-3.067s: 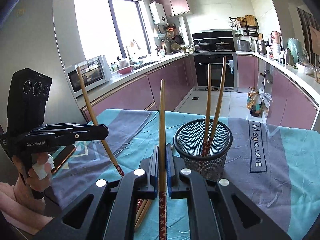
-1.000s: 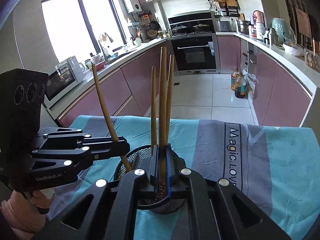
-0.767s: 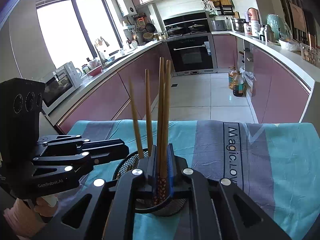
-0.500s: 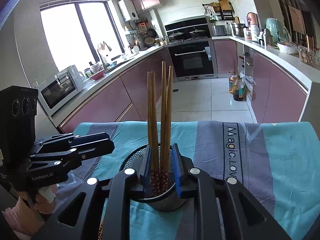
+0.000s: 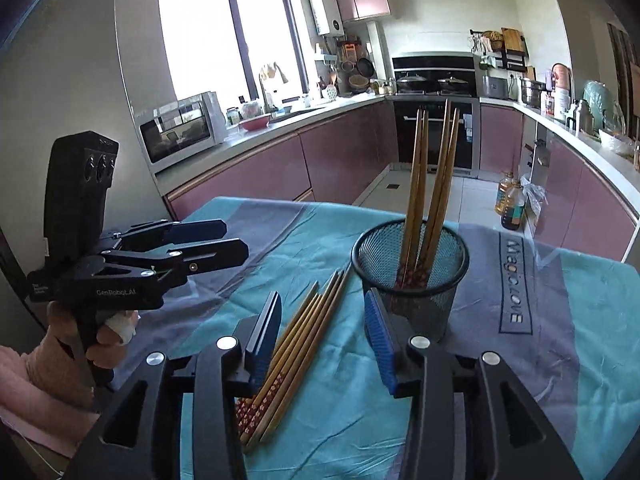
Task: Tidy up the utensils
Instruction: 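Open both grippers to release the chopsticks and withdraw from the holder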
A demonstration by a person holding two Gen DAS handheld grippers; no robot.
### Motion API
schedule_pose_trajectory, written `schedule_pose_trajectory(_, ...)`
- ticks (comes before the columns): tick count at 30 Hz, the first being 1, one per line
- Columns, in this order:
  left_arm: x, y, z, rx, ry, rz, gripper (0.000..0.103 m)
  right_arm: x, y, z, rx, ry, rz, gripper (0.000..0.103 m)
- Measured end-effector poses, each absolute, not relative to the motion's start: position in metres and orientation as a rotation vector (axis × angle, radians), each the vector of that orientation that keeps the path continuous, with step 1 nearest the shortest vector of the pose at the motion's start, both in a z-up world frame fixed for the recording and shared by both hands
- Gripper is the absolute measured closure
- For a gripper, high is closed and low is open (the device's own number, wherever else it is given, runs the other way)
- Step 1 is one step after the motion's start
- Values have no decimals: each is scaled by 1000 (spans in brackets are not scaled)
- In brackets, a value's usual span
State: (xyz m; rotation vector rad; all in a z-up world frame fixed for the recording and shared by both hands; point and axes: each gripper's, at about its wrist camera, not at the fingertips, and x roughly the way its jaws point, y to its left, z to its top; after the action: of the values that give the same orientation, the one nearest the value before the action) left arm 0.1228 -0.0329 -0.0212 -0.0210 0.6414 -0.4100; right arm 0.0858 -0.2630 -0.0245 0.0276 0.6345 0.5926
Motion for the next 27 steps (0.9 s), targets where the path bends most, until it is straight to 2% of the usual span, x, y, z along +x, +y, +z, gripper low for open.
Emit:
schedule_pose_trajectory(10, 106, -26, -79, 17, 789, -348, 30, 97, -236, -85, 53, 832, 586, 62)
schedule_pose_trajectory(27, 107, -47, -107, 41, 879, -376, 32, 96, -226, -102, 16, 876, 533, 67)
